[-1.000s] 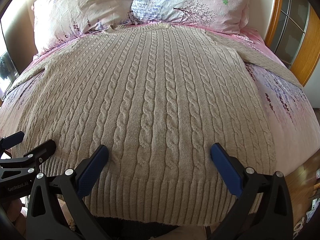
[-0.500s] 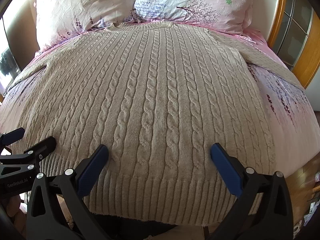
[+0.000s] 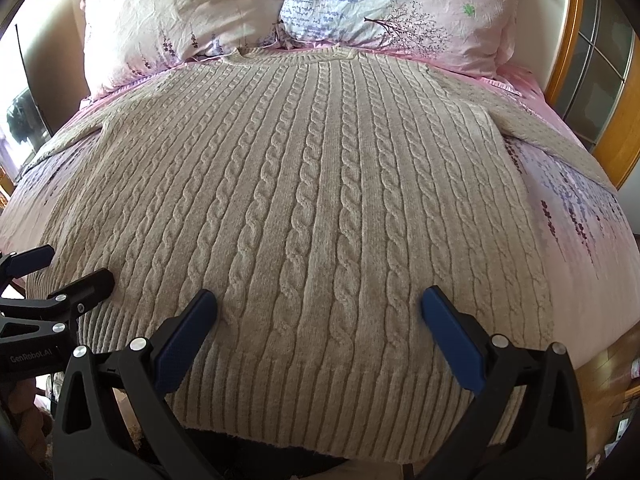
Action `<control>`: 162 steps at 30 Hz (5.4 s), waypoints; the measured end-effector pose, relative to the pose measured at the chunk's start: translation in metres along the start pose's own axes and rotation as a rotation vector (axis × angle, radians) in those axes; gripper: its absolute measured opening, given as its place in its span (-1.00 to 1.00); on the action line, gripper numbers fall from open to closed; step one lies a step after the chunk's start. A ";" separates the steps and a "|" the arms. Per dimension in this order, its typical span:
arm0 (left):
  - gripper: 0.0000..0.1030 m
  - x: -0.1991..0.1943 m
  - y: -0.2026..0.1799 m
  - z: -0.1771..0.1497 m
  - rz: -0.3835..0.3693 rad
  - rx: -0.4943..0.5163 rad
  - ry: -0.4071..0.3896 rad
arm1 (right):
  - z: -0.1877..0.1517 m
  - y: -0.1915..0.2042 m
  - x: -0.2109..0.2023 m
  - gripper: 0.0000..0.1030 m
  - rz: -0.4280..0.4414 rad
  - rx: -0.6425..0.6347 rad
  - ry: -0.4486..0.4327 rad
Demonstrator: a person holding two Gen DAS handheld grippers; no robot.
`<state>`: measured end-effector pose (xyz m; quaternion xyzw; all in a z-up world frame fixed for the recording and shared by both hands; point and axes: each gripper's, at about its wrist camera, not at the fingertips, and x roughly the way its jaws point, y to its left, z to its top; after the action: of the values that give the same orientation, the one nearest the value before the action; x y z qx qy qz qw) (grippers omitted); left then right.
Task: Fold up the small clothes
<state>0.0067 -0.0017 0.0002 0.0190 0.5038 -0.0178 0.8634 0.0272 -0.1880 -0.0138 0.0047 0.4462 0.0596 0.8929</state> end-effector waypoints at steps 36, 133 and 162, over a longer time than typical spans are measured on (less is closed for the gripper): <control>0.97 0.000 0.009 0.079 -0.220 -0.025 -0.234 | 0.078 -0.298 0.027 -0.06 0.115 0.846 -0.096; 0.50 0.082 0.084 0.168 -0.624 -0.377 -0.092 | 0.246 -0.032 0.107 -0.80 0.559 0.283 -0.040; 0.54 0.092 0.110 0.166 -0.595 -0.470 -0.058 | 0.242 0.040 0.153 0.20 0.976 0.404 0.239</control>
<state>0.2017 0.0985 0.0030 -0.3272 0.4529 -0.1520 0.8153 0.3068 -0.1210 0.0124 0.3763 0.4931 0.3805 0.6859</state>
